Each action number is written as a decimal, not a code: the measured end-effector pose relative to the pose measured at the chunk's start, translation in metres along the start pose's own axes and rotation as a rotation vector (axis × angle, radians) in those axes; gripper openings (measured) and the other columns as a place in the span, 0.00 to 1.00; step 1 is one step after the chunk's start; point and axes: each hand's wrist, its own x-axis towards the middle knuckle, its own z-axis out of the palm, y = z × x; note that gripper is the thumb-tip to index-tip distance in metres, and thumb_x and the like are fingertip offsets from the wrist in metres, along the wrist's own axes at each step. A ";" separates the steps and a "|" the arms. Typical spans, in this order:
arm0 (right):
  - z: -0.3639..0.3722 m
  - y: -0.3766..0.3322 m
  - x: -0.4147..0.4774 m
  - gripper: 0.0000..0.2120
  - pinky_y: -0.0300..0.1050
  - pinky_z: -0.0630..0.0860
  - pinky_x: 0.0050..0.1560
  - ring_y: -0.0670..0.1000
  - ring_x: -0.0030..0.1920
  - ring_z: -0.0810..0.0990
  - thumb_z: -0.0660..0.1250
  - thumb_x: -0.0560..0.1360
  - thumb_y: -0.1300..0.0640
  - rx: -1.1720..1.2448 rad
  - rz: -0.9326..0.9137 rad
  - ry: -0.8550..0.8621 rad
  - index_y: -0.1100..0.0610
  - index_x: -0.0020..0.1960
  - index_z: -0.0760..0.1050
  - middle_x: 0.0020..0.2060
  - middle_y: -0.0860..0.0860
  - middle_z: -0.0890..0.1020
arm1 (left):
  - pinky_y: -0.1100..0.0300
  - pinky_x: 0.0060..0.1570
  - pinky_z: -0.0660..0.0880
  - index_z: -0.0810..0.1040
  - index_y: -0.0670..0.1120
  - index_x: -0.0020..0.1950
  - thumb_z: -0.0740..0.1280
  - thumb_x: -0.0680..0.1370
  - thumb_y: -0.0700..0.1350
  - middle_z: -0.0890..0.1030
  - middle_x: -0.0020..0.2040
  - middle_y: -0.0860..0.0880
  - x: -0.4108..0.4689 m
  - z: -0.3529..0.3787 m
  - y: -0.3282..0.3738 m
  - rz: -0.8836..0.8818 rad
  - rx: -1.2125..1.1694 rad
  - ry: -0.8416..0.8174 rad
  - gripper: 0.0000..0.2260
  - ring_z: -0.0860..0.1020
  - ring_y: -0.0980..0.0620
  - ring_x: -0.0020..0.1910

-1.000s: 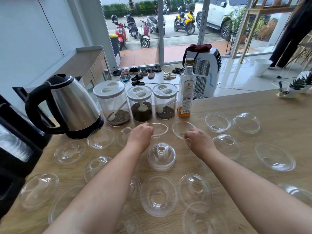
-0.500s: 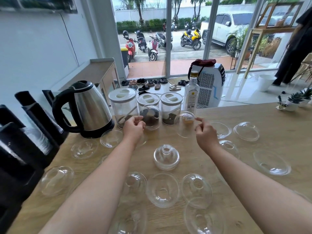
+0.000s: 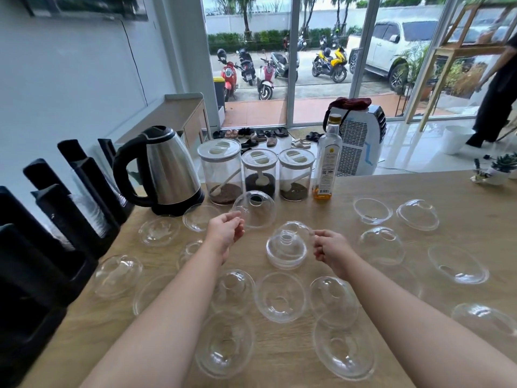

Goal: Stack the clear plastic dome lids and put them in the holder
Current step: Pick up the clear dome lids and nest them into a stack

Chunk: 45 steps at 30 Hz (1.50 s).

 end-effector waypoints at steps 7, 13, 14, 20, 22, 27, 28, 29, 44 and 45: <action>0.011 0.010 0.007 0.06 0.39 0.65 0.25 0.49 0.27 0.70 0.57 0.76 0.67 -0.169 0.040 0.070 0.62 0.51 0.71 0.31 0.55 0.73 | 0.67 0.35 0.76 0.74 0.38 0.58 0.60 0.80 0.33 0.76 0.37 0.47 -0.005 -0.004 -0.012 -0.023 0.065 -0.004 0.09 0.73 0.55 0.34; 0.013 0.018 0.017 0.06 0.42 0.68 0.29 0.50 0.29 0.74 0.60 0.74 0.64 -0.327 0.032 0.130 0.60 0.50 0.72 0.31 0.54 0.76 | 0.68 0.33 0.76 0.75 0.36 0.59 0.60 0.79 0.33 0.76 0.37 0.47 -0.003 -0.005 -0.017 -0.015 0.117 0.000 0.10 0.73 0.56 0.33; 0.013 0.018 0.017 0.05 0.42 0.69 0.30 0.51 0.29 0.75 0.60 0.74 0.64 -0.356 0.030 0.130 0.59 0.49 0.72 0.30 0.54 0.77 | 0.68 0.34 0.75 0.75 0.36 0.59 0.60 0.79 0.33 0.76 0.37 0.47 -0.003 -0.005 -0.017 -0.016 0.115 -0.001 0.10 0.73 0.56 0.33; 0.010 0.017 0.020 0.05 0.46 0.75 0.37 0.54 0.34 0.78 0.61 0.72 0.63 -0.478 0.005 0.147 0.58 0.47 0.72 0.36 0.56 0.79 | 0.66 0.35 0.75 0.74 0.37 0.60 0.59 0.79 0.33 0.76 0.38 0.47 -0.002 0.000 -0.020 -0.044 0.116 -0.016 0.10 0.73 0.56 0.33; 0.006 0.015 0.022 0.04 0.51 0.79 0.46 0.57 0.43 0.80 0.62 0.71 0.61 -0.515 -0.055 0.174 0.56 0.46 0.73 0.44 0.57 0.80 | 0.66 0.35 0.76 0.73 0.38 0.60 0.60 0.79 0.33 0.76 0.38 0.47 -0.002 0.003 -0.020 -0.056 0.108 -0.023 0.10 0.73 0.56 0.33; 0.001 -0.011 0.009 0.04 0.45 0.75 0.38 0.51 0.38 0.78 0.62 0.77 0.57 -0.352 -0.224 0.068 0.55 0.47 0.75 0.41 0.53 0.80 | 0.64 0.36 0.76 0.72 0.41 0.60 0.60 0.79 0.32 0.76 0.38 0.46 -0.004 0.017 -0.016 -0.099 0.098 -0.100 0.11 0.72 0.55 0.33; 0.001 -0.016 0.007 0.05 0.42 0.72 0.33 0.49 0.34 0.76 0.62 0.78 0.56 -0.280 -0.206 0.007 0.56 0.47 0.76 0.39 0.54 0.80 | 0.65 0.35 0.76 0.72 0.41 0.59 0.59 0.79 0.32 0.76 0.37 0.46 -0.005 0.020 -0.016 -0.107 0.114 -0.125 0.10 0.72 0.55 0.33; 0.001 -0.020 0.005 0.07 0.39 0.70 0.30 0.48 0.32 0.75 0.62 0.78 0.56 -0.221 -0.180 -0.052 0.58 0.49 0.77 0.38 0.54 0.80 | 0.64 0.36 0.75 0.72 0.41 0.58 0.59 0.79 0.32 0.76 0.37 0.46 -0.006 0.024 -0.015 -0.116 0.136 -0.148 0.10 0.72 0.55 0.32; -0.011 -0.002 0.008 0.07 0.35 0.72 0.27 0.48 0.30 0.74 0.63 0.77 0.65 -0.235 -0.028 -0.115 0.63 0.54 0.75 0.34 0.55 0.77 | 0.58 0.46 0.74 0.82 0.45 0.45 0.65 0.75 0.42 0.83 0.42 0.42 0.007 0.041 -0.046 -0.012 0.779 -0.155 0.05 0.78 0.47 0.40; -0.011 0.001 0.008 0.08 0.35 0.71 0.26 0.48 0.30 0.74 0.63 0.77 0.64 -0.251 -0.020 -0.104 0.63 0.55 0.75 0.34 0.55 0.77 | 0.59 0.49 0.74 0.82 0.45 0.49 0.65 0.75 0.43 0.84 0.47 0.43 0.007 0.041 -0.049 0.001 0.835 -0.149 0.07 0.80 0.46 0.46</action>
